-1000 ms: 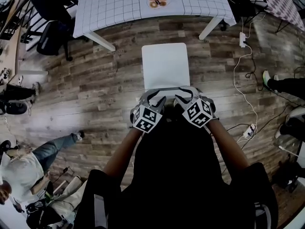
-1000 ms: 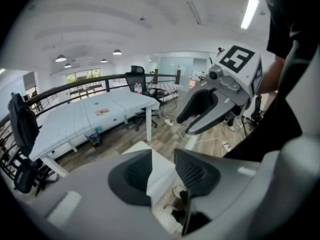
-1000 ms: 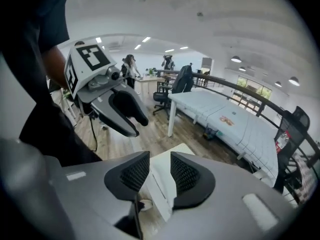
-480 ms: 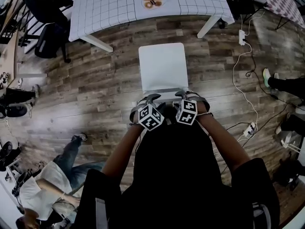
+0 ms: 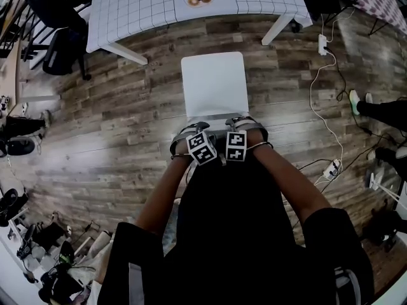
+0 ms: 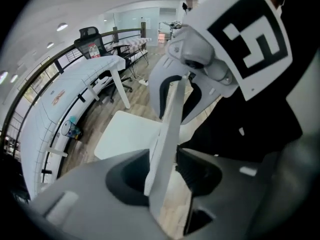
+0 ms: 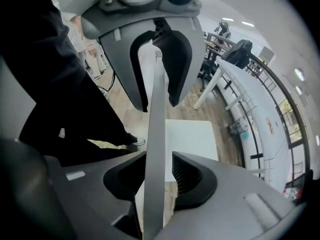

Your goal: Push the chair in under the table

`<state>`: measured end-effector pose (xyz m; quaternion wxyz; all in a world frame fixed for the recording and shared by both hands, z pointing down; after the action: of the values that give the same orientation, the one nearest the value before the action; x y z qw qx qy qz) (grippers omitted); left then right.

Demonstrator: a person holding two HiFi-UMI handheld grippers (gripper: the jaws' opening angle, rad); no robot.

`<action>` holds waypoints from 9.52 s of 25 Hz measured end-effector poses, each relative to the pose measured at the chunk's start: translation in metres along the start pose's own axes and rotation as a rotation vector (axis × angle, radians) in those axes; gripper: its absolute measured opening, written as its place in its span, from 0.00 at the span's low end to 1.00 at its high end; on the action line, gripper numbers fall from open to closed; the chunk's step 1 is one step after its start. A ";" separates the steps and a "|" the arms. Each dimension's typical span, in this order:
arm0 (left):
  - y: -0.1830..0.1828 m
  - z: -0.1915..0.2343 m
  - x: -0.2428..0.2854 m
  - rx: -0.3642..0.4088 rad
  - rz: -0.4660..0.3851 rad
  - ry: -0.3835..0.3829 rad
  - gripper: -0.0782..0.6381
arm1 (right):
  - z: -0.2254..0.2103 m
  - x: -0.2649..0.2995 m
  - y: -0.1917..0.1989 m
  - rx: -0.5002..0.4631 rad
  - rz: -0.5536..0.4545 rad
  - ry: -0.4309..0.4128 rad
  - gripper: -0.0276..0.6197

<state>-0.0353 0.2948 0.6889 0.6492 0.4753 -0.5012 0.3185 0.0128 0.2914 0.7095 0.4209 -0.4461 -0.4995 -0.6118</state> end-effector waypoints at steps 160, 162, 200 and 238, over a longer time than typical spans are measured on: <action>-0.133 0.520 0.043 0.157 0.150 0.084 0.23 | -0.538 0.054 0.046 -0.009 0.035 -0.099 0.16; -0.132 0.520 0.046 0.154 0.151 0.092 0.24 | -0.537 0.057 0.047 -0.001 0.033 -0.098 0.16; -0.147 0.521 0.004 -0.007 0.017 -0.031 0.36 | -0.534 0.019 0.037 0.221 -0.123 0.023 0.43; -0.256 0.476 -0.252 -0.481 -1.060 -0.601 0.12 | -0.554 -0.293 0.038 0.871 -1.071 0.757 0.04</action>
<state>-0.0475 -0.2233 0.3946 0.6380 0.5679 -0.4158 -0.3123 0.0520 -0.2404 0.3782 0.3474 0.2990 -0.6641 -0.5907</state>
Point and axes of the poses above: the fingertips, and each gripper's own axes: x forward along the fingers, z to its left, y out of its underside, the point moved 1 cm from there along -x, backward along the fingers, and after that the axes turned 2 degrees about -x, right-handed, at the moved point
